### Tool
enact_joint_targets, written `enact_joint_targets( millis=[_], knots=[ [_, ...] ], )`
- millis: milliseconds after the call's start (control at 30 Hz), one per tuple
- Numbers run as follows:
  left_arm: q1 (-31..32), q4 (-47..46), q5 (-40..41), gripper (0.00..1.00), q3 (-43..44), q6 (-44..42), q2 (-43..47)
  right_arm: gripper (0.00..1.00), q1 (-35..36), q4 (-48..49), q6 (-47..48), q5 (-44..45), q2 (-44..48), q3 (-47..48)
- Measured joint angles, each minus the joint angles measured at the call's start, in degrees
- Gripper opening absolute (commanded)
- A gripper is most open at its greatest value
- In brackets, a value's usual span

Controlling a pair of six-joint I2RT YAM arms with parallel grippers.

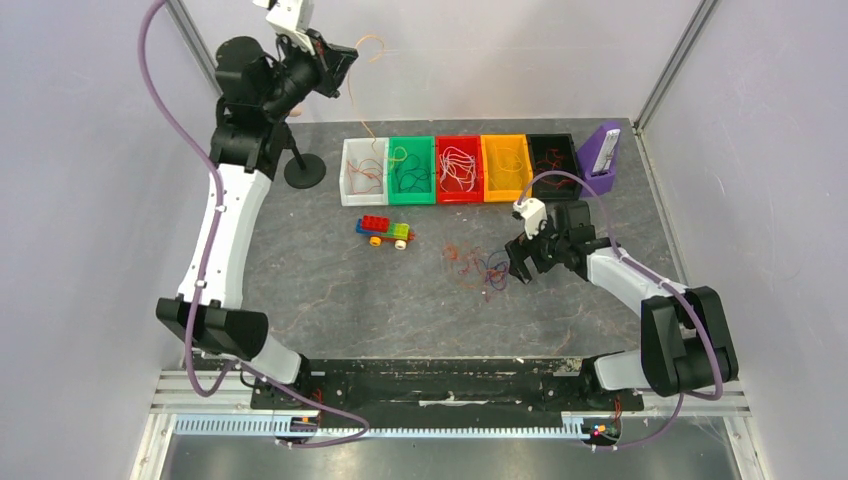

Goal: Untangle the cables

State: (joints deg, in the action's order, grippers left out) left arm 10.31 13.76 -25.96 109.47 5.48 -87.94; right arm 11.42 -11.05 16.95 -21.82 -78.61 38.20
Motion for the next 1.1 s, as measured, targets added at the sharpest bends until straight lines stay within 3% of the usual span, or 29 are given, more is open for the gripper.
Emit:
enact_joint_targets(
  millis=[567,700,1100],
  knots=[
    [-0.61,-6.67,12.31,0.02,-9.25,-10.19,-14.43,0.97,-1.01,-2.19,-0.72,-0.28,1.57,2.27],
    [-1.66,-6.56,11.37,0.02,-9.42,-9.88,-15.45,0.98,-1.73,-2.75,-0.68,-0.31,1.55,2.54],
    [-2.58,-6.69,6.05,0.02,1.64,-2.36,-12.48,0.98,-2.23,-3.28,-0.7,-0.63,0.55,4.59]
  ],
)
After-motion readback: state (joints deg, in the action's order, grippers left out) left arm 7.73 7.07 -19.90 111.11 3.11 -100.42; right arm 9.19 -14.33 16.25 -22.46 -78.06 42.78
